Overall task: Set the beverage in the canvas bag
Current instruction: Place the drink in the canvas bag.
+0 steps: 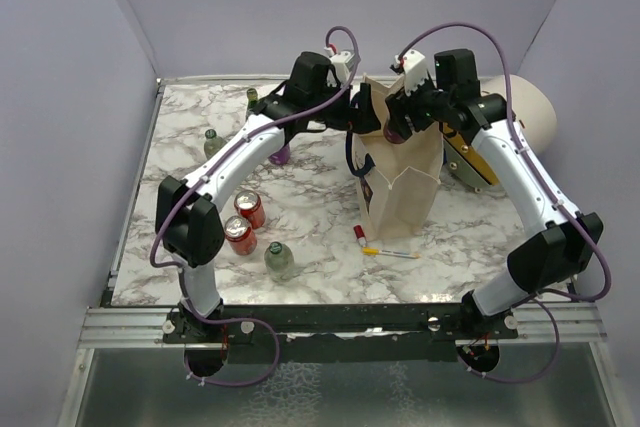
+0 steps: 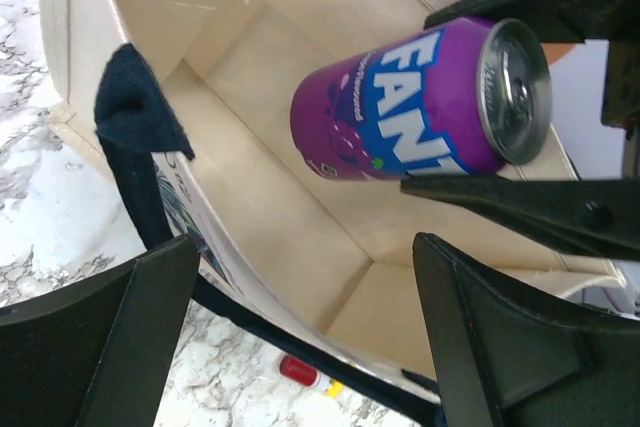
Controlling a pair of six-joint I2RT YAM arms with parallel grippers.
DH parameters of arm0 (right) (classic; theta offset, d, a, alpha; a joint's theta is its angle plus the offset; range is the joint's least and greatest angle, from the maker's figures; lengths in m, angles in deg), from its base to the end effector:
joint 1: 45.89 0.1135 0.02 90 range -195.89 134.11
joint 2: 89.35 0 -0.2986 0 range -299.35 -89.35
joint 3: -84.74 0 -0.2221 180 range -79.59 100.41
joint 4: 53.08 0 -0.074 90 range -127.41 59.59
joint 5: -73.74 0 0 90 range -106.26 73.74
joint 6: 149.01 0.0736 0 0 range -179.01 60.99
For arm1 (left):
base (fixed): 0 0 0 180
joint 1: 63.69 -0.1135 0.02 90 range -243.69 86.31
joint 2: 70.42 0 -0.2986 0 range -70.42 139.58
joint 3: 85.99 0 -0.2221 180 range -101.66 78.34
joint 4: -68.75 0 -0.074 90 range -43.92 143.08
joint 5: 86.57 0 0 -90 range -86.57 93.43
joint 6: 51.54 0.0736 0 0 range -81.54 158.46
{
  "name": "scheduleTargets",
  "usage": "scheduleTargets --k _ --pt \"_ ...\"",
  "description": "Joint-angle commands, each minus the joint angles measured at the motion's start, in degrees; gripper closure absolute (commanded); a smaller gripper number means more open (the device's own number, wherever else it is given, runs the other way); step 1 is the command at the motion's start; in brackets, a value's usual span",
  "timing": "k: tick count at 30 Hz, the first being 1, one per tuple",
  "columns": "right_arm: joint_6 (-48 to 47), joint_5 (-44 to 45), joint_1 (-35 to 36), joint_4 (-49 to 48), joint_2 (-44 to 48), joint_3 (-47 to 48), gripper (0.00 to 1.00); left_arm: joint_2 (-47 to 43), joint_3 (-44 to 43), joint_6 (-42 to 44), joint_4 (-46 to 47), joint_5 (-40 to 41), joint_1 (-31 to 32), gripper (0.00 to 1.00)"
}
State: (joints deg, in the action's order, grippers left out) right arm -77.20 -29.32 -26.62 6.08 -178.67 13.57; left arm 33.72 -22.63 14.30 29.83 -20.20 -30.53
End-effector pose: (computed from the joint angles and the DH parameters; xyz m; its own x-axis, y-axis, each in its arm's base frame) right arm 0.3136 0.1272 0.3933 -0.4206 -0.4692 -0.7765 -0.6495 0.7533 -0.1034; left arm 0.3492 -0.2634 0.3882 -0.6680 -0.0115 -0.7441 0.5790 0.6202 -0.5293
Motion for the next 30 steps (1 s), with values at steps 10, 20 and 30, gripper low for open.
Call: scheduleTargets --k 10,20,30 --pt "-0.11 -7.55 -2.22 -7.08 -6.04 3.22 0.64 6.65 -9.63 2.26 -3.56 7.97 -0.16 0.31" --pt "-1.30 -7.34 -2.22 -13.63 -11.89 -0.09 0.64 6.06 -5.93 3.77 -2.42 9.75 0.01 0.51" --pt "-1.42 -0.77 -2.22 -21.11 -17.29 -3.27 0.64 4.78 -1.73 8.33 -1.70 8.44 0.19 0.79"
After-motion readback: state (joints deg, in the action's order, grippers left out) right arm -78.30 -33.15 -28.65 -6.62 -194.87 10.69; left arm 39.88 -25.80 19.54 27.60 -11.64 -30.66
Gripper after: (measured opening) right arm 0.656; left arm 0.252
